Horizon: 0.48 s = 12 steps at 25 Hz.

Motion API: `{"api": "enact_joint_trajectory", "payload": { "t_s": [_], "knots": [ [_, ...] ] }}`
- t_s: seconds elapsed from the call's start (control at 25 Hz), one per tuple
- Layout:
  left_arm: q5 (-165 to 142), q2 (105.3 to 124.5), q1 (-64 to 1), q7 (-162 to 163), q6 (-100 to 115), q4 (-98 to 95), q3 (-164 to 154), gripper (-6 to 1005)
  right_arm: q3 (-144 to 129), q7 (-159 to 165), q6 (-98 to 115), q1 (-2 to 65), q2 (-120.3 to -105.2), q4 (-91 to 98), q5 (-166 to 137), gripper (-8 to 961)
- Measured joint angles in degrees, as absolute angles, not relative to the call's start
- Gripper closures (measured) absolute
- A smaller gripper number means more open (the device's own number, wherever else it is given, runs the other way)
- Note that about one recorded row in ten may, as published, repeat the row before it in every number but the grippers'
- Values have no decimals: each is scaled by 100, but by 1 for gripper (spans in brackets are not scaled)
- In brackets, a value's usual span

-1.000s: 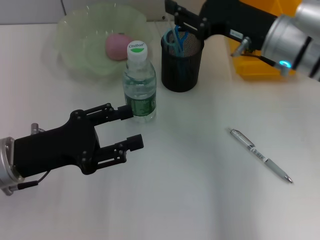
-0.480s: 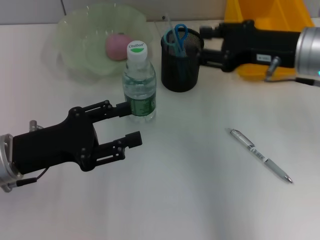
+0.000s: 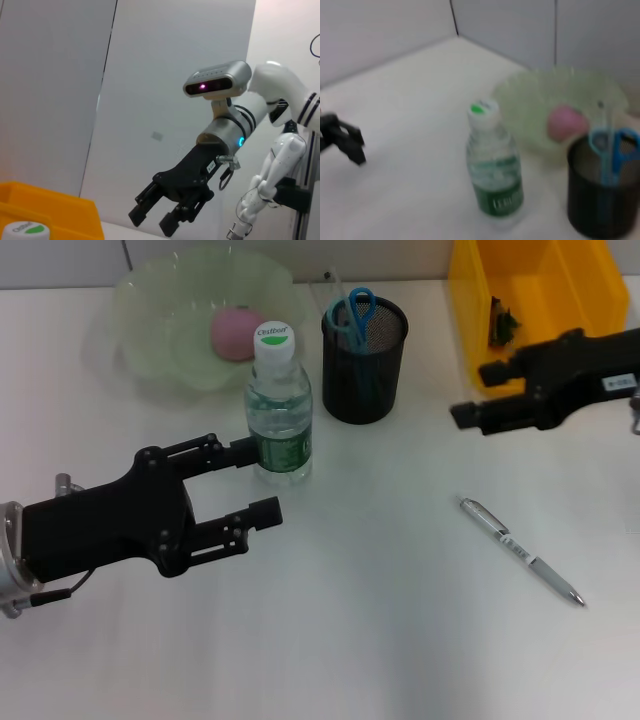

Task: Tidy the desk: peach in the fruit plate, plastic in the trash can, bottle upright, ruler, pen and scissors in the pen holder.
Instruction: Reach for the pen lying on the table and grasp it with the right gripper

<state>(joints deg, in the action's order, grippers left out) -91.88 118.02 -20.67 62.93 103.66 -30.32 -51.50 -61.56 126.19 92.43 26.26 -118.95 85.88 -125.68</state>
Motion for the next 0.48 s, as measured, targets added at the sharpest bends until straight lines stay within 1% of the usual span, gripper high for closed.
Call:
{"api": "enact_joint_trajectory", "payload": {
  "t_s": [0.2,0.48],
  "knots": [
    [-9200,11811,-2114,6364,10352,-3032,-5197,315,-6179,12929,9576,2807,-11900,8696,-13172,273],
    [-9203,11811,-2140,6414,10343,-3033,-5174,312,-6291,13561,9790,3022,-11903,8682,-13838,258]
  ]
}}
